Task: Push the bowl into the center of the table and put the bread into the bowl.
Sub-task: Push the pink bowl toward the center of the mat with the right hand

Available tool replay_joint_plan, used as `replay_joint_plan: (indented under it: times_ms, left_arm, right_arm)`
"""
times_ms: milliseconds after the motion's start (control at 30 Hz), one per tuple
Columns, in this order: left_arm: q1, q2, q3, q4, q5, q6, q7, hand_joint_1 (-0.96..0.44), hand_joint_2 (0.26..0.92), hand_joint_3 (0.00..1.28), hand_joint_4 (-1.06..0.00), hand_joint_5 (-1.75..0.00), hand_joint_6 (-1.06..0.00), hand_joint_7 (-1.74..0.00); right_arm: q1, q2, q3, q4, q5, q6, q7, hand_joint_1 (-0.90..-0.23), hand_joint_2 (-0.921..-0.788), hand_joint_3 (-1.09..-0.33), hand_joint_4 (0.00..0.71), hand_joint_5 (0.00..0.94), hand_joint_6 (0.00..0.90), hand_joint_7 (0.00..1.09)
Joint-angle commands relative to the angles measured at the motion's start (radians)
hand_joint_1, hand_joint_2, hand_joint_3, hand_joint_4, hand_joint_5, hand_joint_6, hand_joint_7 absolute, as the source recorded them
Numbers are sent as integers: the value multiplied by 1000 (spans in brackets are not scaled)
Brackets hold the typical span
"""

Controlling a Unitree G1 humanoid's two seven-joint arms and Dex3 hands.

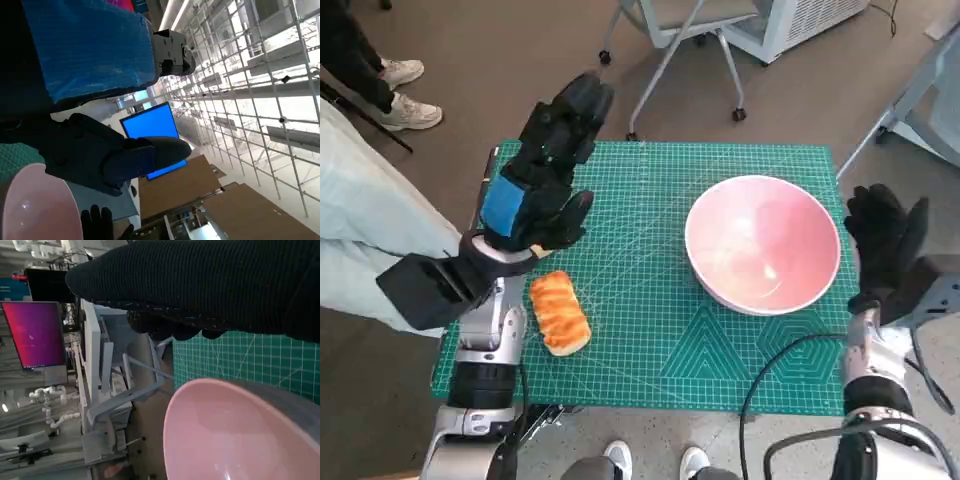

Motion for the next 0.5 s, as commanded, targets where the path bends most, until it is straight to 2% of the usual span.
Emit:
replay_joint_plan:
  times_ms: [33,133,300,500]
  left_arm:
    - [14,9,4,-17,9,-14,7,-643,921,602,-73,-8,1,-396]
    - [18,11,7,-19,6,-16,5,-646,921,600,-73,-9,1,-396]
    - [27,14,8,-28,6,-17,7,-648,921,598,-75,-9,1,-396]
    - [39,22,13,-36,6,-14,10,-650,921,592,-76,-8,1,-372]
  right_arm:
    - [-10,36,-9,17,13,36,14,-639,-921,-809,109,3,143,221]
    - [-20,52,-14,19,19,48,20,-655,-921,-801,110,3,143,221]
    - [-33,68,-7,21,13,60,22,-651,-921,-799,117,5,142,221]
    - [-54,91,-18,21,31,75,48,-646,-921,-797,118,4,140,221]
